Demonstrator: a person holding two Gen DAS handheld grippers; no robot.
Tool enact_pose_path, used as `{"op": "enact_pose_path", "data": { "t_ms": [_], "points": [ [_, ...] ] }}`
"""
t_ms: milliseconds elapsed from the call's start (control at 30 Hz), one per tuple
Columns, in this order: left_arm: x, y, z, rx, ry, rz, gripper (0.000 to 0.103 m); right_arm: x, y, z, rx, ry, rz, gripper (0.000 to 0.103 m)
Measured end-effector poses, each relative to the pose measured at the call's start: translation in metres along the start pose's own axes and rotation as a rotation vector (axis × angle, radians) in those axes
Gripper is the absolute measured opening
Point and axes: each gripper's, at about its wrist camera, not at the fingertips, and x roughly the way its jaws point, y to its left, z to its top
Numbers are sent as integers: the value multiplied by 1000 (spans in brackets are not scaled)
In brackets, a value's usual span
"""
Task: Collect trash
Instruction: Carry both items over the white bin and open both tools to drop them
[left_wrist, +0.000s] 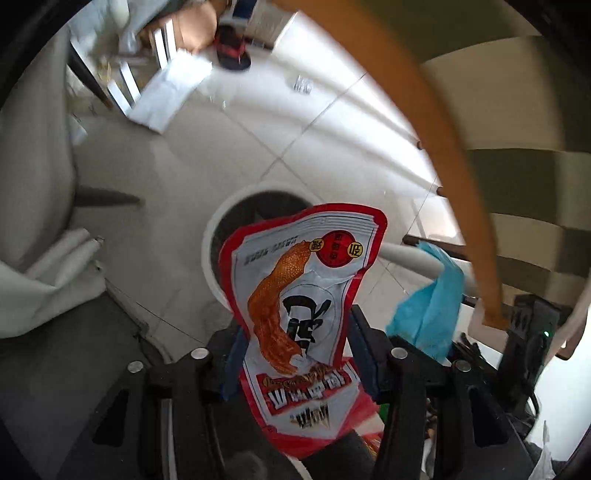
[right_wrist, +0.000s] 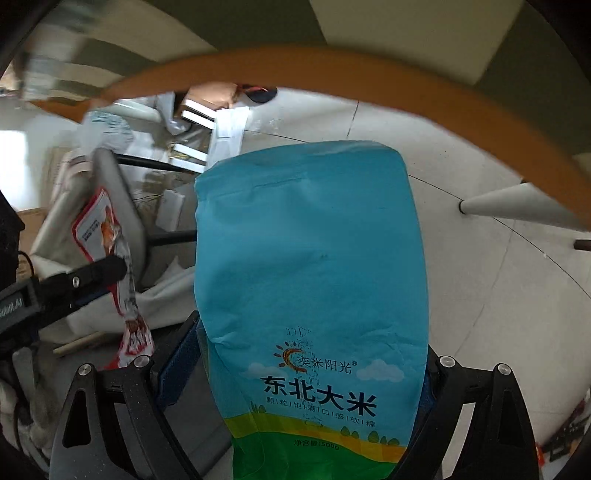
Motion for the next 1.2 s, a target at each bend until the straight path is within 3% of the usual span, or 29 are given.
{"op": "enact_pose_path", "data": {
  "t_ms": [100, 167, 200, 400, 500, 600, 767, 1200],
  "points": [
    [28, 17, 9, -39, 9, 0, 69, 45, -15, 12, 18, 21, 26, 96],
    [37, 27, 12, -50, -21, 34, 99, 63, -26, 21, 28, 29, 24, 101],
    [40, 30, 13, -54, -24, 55, 103, 74, -30, 22, 32, 27, 19, 103],
    [48, 37, 0, -5, -118, 318, 103, 99, -45, 32, 22, 49, -18, 103],
    [50, 31, -14, 39, -148, 439, 103, 100, -47, 29, 6, 35, -108, 103],
    [51, 26, -26, 60, -133, 500, 103, 93, -38, 27, 4, 27, -206, 103],
    [37, 7, -46, 68, -93, 516, 103, 66, -35, 19, 11, 27, -263, 103],
    [-32, -50, -95, 129, -75, 503, 103, -57, -5, -20, 5, -20, -238, 103]
  ]
}}
